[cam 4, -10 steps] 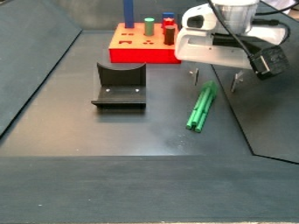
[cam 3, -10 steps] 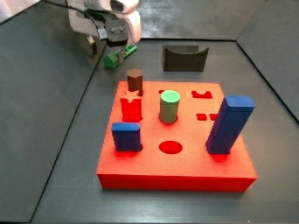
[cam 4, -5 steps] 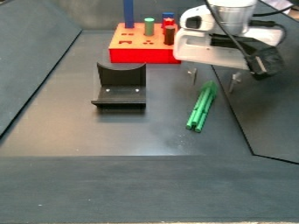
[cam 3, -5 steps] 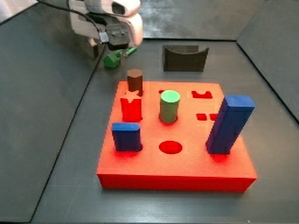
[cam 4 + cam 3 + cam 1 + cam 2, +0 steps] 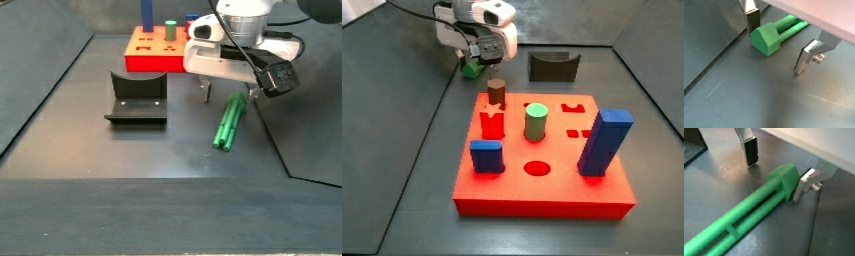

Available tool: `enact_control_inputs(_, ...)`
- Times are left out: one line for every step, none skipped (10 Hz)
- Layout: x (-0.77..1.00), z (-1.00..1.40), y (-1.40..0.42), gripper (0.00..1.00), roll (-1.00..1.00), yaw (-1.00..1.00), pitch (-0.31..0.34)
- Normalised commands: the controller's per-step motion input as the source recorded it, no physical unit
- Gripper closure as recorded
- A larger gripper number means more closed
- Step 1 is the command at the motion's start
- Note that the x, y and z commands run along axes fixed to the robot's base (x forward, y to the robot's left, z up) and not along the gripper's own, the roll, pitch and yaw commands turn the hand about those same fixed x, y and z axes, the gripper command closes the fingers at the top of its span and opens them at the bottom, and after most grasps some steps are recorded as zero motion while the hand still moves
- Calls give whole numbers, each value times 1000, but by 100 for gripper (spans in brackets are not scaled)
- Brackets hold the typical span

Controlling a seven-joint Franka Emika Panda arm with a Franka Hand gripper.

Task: Pick up the 3 prong object. Move up. Place the 3 prong object on the fixture. Regrasp the 3 prong object. Move to above the board. Insert the 3 prong object.
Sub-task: Pick up the 3 prong object.

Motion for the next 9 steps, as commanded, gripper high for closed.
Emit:
enact_control_inputs(0, -46, 3, 0, 0, 43, -13)
enact_control_inputs(-57, 0, 31, 0, -20, 3, -29)
enact_control_inputs(-23, -209, 0, 0, 24, 17, -51)
enact_control_inputs(-180, -731, 0, 0, 81, 14, -173)
enact_control_inputs(-69, -540, 0, 0, 64, 3, -110)
enact_control_inputs(0, 0, 0, 0, 0, 0, -14)
enact_control_inputs(0, 0, 0, 0, 0, 0, 0)
enact_control_inputs(0, 0, 0, 100, 0, 0, 0)
enact_control_inputs(0, 0, 0, 100, 0, 0, 0)
